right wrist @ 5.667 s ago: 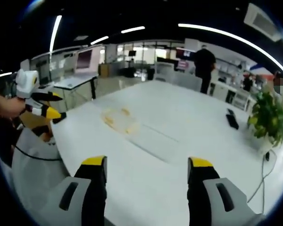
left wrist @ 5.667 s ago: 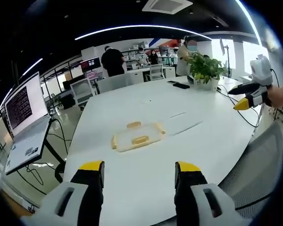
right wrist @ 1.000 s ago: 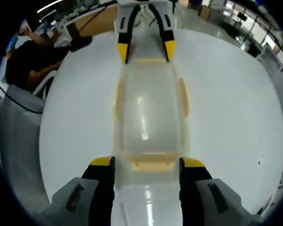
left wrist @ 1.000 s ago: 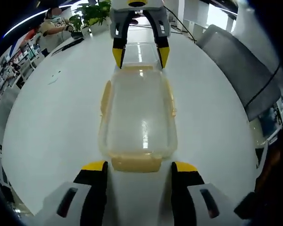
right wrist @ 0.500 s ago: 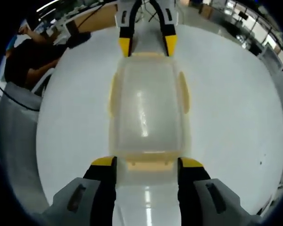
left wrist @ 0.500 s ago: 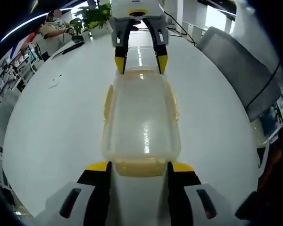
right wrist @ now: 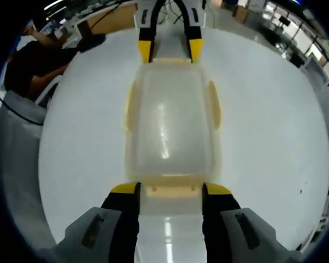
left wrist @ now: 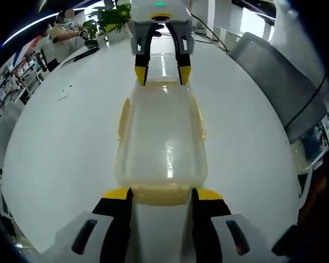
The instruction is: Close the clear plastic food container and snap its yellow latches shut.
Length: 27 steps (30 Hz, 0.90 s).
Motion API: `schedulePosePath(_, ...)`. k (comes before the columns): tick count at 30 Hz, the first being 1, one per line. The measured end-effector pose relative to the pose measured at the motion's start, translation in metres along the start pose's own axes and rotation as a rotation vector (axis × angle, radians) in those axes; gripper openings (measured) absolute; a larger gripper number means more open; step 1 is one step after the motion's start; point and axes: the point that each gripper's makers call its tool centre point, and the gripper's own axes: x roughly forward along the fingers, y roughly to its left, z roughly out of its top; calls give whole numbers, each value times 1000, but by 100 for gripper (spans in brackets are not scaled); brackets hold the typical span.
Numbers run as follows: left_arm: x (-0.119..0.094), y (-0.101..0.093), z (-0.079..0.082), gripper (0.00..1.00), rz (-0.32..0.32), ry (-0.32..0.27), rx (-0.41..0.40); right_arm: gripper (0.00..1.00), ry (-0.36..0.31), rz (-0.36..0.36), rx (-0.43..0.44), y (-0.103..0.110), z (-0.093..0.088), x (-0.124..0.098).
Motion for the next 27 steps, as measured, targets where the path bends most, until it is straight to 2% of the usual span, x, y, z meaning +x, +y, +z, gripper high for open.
schedulePosePath(4,0,0,0,35,1,0,-1,38,-6,2,-3,-2,-1,0)
schedulePosePath(27,2,1,-5,34,0,38,6,37,-6,4,-36,-2,1,-3)
